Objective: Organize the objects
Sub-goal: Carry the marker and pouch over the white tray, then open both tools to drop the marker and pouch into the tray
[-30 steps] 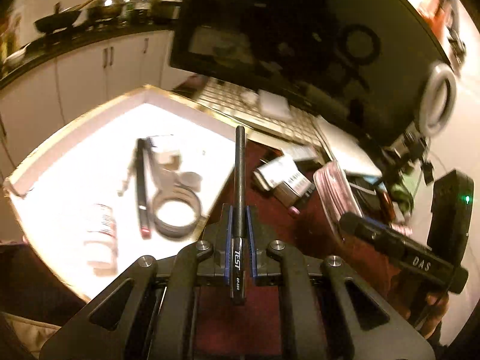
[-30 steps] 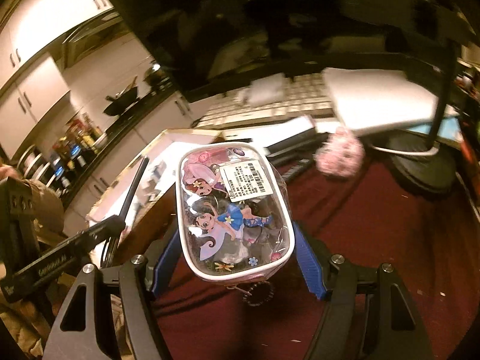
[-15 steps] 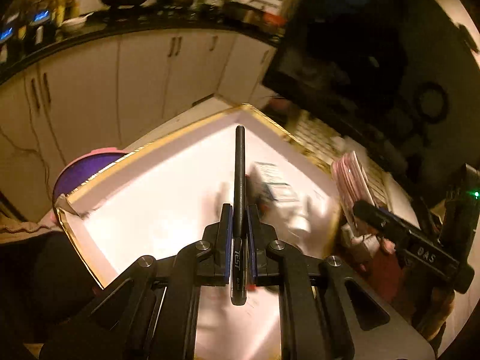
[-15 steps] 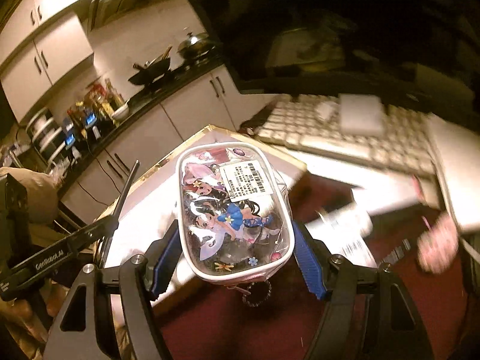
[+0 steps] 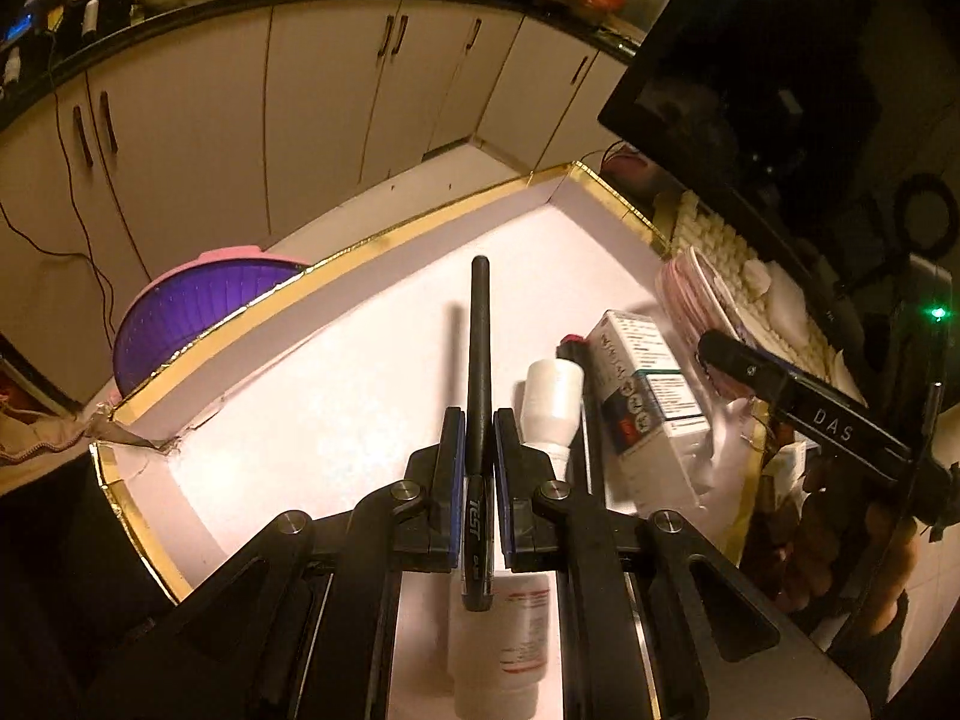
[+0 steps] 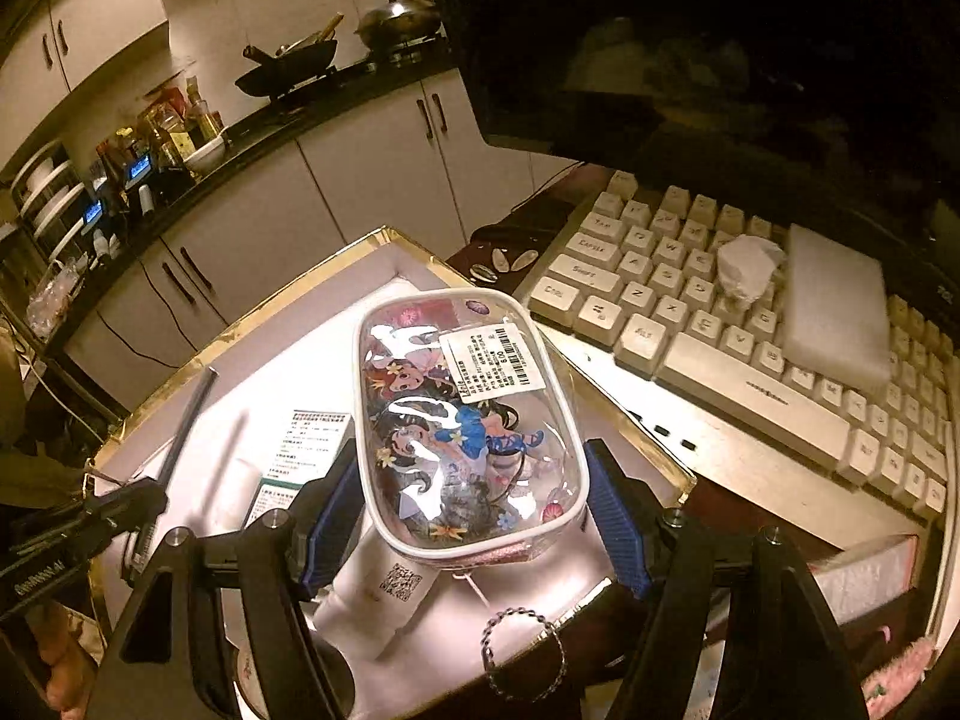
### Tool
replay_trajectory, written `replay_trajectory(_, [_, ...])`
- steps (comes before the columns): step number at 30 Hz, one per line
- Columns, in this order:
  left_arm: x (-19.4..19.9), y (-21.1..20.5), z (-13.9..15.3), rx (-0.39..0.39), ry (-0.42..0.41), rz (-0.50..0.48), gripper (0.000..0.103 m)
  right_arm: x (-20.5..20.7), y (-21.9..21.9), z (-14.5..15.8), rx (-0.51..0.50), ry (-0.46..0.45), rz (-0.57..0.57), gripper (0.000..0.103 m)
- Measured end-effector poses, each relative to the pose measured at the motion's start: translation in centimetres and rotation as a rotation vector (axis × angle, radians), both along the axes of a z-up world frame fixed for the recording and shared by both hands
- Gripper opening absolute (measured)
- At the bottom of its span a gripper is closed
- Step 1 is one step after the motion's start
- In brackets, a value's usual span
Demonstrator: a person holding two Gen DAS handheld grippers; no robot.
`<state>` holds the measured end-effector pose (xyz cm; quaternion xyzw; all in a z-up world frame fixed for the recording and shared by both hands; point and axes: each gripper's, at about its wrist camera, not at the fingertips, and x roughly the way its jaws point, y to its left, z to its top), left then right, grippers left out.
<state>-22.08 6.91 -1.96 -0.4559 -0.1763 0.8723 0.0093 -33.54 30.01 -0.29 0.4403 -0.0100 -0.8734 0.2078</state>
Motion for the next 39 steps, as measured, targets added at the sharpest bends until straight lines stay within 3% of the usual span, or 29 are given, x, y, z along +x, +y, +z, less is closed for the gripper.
replay_trajectory(17, [-0.5, 0.2, -1.4, -0.018, -0.066, -0.008, 0.008, -1.2, -4.0, -1.0, 0.144, -0.006, 0.064, 0.071])
replay_trajectory(22, [-0.6, 0.0, -1.7, 0.006, -0.079, -0.004, 0.008, -1.0, -3.9, -1.0, 0.122, -0.002, 0.057, 0.072])
replay_trajectory(26, [-0.2, -0.7, -1.7, 0.079, -0.071, 0.004, 0.008, -1.4, -3.7, -1.4, 0.095, -0.05, 0.06, 0.073])
replay_trajectory(29, [0.1, -0.8, -1.4, 0.123, -0.052, -0.005, 0.015, -1.6, -3.2, -1.7, 0.087, -0.071, 0.026, 0.074])
replay_trajectory(33, [0.9, -0.6, -0.6, 0.13, -0.004, -0.001, 0.019, -1.5, -2.1, -1.5, 0.003, -0.114, 0.014, 0.074])
replay_trajectory(35, [1.2, -0.4, -0.2, 0.131, 0.011, -0.012, 0.019, -1.5, -1.8, -1.4, 0.007, -0.121, 0.007, 0.074])
replay_trajectory(39, [1.8, -0.4, -0.2, 0.128, 0.005, -0.008, 0.019, -0.8, -1.0, -0.3, -0.012, -0.081, -0.015, 0.074])
